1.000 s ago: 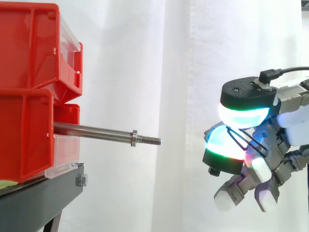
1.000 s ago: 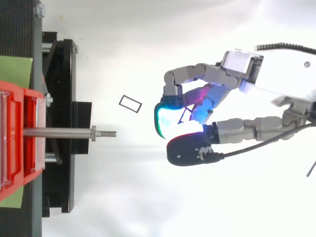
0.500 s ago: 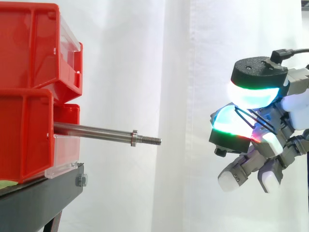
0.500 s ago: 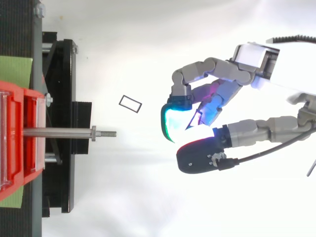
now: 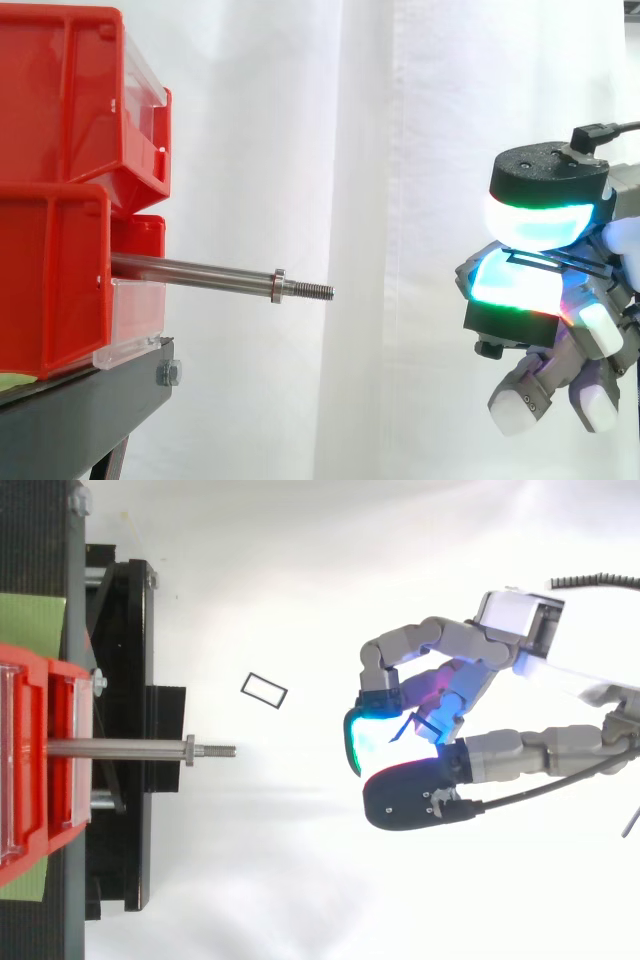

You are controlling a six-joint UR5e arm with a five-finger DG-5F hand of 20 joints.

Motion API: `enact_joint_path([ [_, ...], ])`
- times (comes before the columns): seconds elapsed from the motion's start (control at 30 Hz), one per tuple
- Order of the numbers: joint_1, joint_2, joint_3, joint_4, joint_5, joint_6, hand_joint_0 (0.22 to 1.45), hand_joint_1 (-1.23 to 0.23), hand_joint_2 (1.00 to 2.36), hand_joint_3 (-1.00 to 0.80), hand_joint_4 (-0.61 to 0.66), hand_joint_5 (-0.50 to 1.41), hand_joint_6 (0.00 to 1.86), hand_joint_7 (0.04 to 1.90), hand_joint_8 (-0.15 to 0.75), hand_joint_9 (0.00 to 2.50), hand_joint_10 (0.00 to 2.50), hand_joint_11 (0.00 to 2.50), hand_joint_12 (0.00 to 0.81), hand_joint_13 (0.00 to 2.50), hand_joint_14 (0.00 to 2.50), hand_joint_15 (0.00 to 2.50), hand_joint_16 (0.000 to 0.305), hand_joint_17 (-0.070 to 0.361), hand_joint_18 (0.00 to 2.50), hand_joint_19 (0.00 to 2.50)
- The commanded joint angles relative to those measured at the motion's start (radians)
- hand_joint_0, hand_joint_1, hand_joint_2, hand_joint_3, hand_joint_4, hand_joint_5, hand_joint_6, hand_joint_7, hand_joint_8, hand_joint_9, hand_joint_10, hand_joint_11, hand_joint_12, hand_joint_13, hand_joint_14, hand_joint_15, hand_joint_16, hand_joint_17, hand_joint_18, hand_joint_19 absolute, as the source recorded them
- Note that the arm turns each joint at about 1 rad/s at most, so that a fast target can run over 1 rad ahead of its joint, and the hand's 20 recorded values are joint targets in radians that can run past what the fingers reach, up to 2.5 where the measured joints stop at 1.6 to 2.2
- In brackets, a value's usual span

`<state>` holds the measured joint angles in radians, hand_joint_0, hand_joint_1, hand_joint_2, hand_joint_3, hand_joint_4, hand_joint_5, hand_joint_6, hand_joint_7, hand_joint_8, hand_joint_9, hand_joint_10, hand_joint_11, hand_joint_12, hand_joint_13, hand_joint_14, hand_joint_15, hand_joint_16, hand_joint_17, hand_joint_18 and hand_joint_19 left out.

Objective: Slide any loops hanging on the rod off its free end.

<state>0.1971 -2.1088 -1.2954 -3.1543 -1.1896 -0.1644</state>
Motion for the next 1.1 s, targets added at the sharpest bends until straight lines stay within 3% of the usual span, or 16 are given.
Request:
enact_joint_path([
  [0.0,0.001,0.000,-0.001,-0.001,0.001,0.002,0.57,-0.57,1.02,-0.19,0.18,0.02,0.66,1.40,0.184,1.31,0.01,0.23,0.305,0.77,0.00,0.07,0.050,0.112,0.88,0.52],
  [0.2,0.002,0.000,-0.001,-0.004,0.002,0.002,0.58,-0.59,1.02,-0.23,0.16,0.03,0.65,1.37,0.158,1.39,0.01,0.19,0.281,0.86,0.00,0.08,0.046,0.104,0.93,0.52],
  [0.33,0.001,0.000,-0.001,-0.006,0.002,0.005,0.58,-0.60,1.02,-0.26,0.13,0.05,0.60,1.46,0.125,1.40,0.00,0.15,0.249,0.86,0.00,0.08,0.041,0.093,0.92,0.54],
  [0.8,0.001,0.000,0.001,-0.006,0.002,0.005,0.57,-0.61,1.00,-0.50,0.09,0.07,0.56,1.49,0.120,1.46,0.00,0.13,0.231,0.91,0.00,0.08,0.039,0.088,0.96,0.54],
  [1.07,0.001,0.000,-0.001,-0.006,0.002,0.005,0.59,-0.70,1.00,-0.45,0.09,0.07,0.55,1.50,0.113,1.48,0.00,0.13,0.229,0.93,0.00,0.08,0.038,0.085,0.97,0.54],
])
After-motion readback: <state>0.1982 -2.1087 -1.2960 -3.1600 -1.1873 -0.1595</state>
